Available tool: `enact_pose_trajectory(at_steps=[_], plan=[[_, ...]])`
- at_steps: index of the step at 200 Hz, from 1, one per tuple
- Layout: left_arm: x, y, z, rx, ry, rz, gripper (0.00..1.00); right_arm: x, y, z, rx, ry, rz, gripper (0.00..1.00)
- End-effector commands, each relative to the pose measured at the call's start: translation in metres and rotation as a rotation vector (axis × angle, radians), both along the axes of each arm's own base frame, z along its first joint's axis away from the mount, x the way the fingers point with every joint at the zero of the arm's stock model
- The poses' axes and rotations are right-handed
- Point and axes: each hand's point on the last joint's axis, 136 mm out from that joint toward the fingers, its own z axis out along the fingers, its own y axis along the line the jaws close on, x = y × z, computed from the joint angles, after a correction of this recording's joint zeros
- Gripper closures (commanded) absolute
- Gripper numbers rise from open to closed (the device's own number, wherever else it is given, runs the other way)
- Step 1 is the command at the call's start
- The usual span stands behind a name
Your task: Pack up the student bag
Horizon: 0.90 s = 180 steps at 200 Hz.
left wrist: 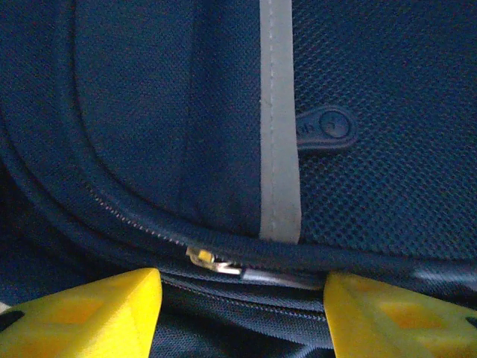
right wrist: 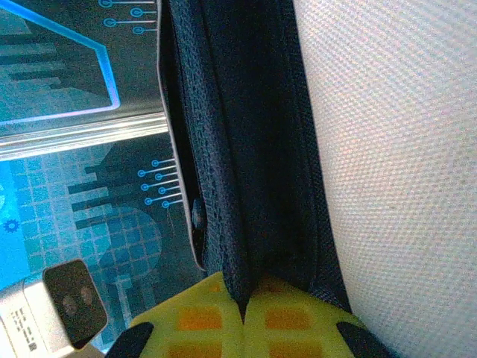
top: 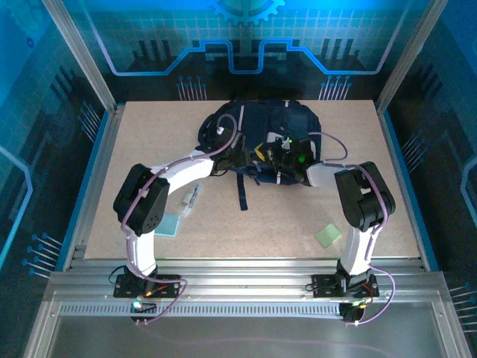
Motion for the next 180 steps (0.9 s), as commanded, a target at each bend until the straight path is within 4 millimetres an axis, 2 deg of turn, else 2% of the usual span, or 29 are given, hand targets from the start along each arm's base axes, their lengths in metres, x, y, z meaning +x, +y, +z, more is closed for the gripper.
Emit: enact_pose_trajectory(at_steps=[1,19,38,57,88,99,112,137,156,180], plan=[[0.035,0.0,0.016,0.032,-0.106,0.023,0.38,0.006,0.014,0.045,0.047,-0.146,0.054,1.0],[0.044,-0.002,0.01,0.073,-0.098,0.015,0.37,0.005,0.016,0.045,0.051,-0.147,0.061,1.0],[0.046,0.015,0.003,0.155,-0.089,0.041,0.37,0.003,0.015,0.047,0.052,-0.152,0.07,1.0],[0.047,0.047,0.003,0.19,-0.083,0.097,0.38,0.002,0.009,0.046,0.039,-0.153,0.062,1.0],[0.045,0.124,0.022,0.322,-0.088,0.2,0.46,0.004,-0.008,0.044,0.015,-0.15,0.028,1.0],[0.041,0.14,0.031,0.37,-0.091,0.209,0.48,0.005,-0.012,0.045,0.009,-0.154,0.021,1.0],[0.035,0.149,0.04,0.409,-0.095,0.213,0.48,0.007,-0.014,0.048,-0.001,-0.161,0.017,1.0],[0.023,0.133,0.045,0.298,-0.088,0.168,0.49,0.008,-0.011,0.051,-0.004,-0.171,0.022,1.0],[0.013,0.105,0.05,0.173,-0.089,0.096,0.48,0.009,-0.01,0.051,-0.003,-0.17,0.026,1.0],[0.0,0.06,0.059,0.002,-0.115,-0.075,0.45,0.009,-0.009,0.051,-0.006,-0.166,0.035,1.0]])
